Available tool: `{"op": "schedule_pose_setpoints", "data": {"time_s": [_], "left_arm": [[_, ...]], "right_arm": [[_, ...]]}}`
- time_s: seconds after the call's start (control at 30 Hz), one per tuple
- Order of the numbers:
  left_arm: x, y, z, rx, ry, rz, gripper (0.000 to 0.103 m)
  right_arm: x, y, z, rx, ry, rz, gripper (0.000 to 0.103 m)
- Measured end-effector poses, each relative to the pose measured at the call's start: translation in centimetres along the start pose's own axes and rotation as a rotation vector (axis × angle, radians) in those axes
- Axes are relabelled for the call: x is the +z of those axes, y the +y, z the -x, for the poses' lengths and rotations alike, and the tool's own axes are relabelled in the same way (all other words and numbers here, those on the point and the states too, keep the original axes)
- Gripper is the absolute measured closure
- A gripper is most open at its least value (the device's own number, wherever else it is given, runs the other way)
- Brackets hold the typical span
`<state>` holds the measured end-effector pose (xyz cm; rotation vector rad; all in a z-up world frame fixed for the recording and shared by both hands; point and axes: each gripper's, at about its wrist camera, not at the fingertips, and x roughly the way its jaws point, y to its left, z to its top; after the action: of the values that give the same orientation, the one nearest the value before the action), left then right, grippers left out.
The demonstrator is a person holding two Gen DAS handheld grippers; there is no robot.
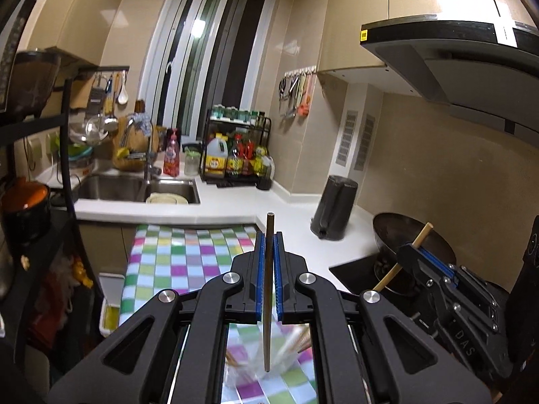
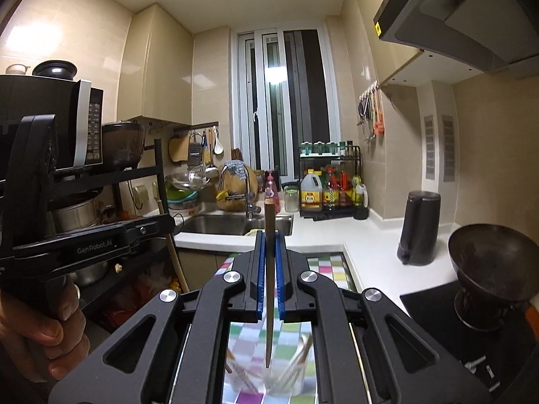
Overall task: Organize utensils
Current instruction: 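Carry the chopstick in the left tool while the right tool carries its chopstick to the container, then open the left tool over the container while the right tool releases its chopstick inside, then move the left tool toward the white-handled fork while the right tool approaches the last chopstick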
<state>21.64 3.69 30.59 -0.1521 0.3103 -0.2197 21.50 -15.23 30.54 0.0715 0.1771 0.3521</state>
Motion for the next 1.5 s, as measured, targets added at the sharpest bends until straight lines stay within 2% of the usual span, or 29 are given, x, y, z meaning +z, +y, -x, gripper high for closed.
{"op": "schedule_pose_setpoints", "data": {"time_s": [0.13,0.4,0.53,0.63,0.67,0.77,1.0,1.13,1.2,1.37,1.5], "left_arm": [[-0.2,0.3,-2.8,0.033,-0.003,-0.024,0.098],[-6.1,1.5,-8.9,0.053,0.169,-0.017,0.098],[-9.0,1.6,-10.4,0.068,0.239,-0.027,0.098],[-10.3,1.7,-10.8,0.080,0.275,-0.026,0.098],[-10.4,1.8,-10.7,0.084,0.278,-0.022,0.094],[-10.3,1.9,-9.5,0.095,0.259,-0.009,0.081],[-9.3,0.5,-4.3,0.090,0.172,-0.017,0.079],[-9.4,-0.4,-1.0,0.090,0.120,-0.023,0.069],[-9.6,-0.6,0.3,0.091,0.107,-0.029,0.069],[-11.7,-0.6,3.7,0.099,0.093,-0.024,0.069],[-14.8,-0.3,5.3,0.106,0.113,-0.030,0.069]], "right_arm": [[-1.4,-0.3,-3.3,-0.008,0.040,0.002,0.097],[-8.1,-1.0,-7.4,-0.011,0.181,0.001,0.097],[-10.4,-0.8,-8.2,-0.006,0.246,0.008,0.097],[-11.5,-0.7,-8.1,-0.024,0.271,0.023,0.092],[-11.6,-0.8,-7.9,-0.028,0.273,0.022,0.090],[-11.5,-0.8,-7.1,-0.046,0.262,0.026,0.076],[-10.7,-0.2,-3.0,-0.073,0.206,0.026,0.076],[-10.5,0.8,0.3,-0.079,0.165,0.033,0.076],[-10.3,1.2,1.7,-0.083,0.145,0.034,0.076],[-10.9,1.8,5.5,-0.085,0.116,0.025,0.076],[-12.8,2.5,7.8,-0.085,0.129,0.008,0.076]]}}
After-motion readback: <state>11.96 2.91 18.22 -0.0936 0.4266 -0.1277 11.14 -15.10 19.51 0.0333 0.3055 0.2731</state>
